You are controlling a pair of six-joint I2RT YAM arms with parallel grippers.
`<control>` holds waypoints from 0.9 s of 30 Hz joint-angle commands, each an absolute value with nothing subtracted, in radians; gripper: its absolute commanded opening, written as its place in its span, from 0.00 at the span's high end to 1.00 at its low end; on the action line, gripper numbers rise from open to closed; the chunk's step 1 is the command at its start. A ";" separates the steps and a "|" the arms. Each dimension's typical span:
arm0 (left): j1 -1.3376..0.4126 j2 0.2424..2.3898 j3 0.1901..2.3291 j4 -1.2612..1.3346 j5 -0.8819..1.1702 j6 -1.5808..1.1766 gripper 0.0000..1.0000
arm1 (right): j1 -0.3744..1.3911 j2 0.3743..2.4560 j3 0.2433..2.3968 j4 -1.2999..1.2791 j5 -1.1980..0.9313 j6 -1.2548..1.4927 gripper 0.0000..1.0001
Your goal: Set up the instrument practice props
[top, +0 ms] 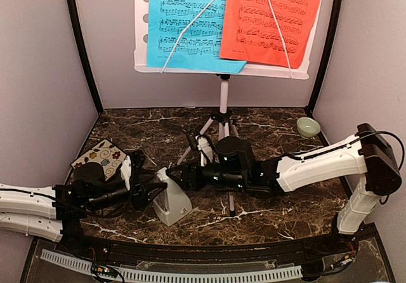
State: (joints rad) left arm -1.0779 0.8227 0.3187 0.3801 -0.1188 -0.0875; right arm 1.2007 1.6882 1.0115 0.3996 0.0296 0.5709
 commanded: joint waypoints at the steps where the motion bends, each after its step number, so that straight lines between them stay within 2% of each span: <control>1: -1.075 0.787 0.278 0.536 -0.093 -0.071 0.69 | 1.193 1.759 0.946 0.211 0.116 0.504 0.36; 4: -1.075 0.800 0.255 0.571 -0.081 -0.072 0.72 | 1.193 1.768 0.924 0.210 0.122 0.496 0.36; 20: -1.075 0.690 0.185 0.540 -0.069 -0.088 0.74 | 1.212 1.792 0.957 0.200 0.120 0.477 0.37; 27: -1.075 0.791 0.188 0.611 -0.045 -0.086 0.78 | 1.215 1.708 1.017 0.227 0.037 0.466 0.27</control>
State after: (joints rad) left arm -1.0740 0.7437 0.1951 0.5240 -0.0940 -0.0765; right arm 1.2217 1.7050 1.0119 0.4450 0.0525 0.5083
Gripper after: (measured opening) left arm 0.476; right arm 0.705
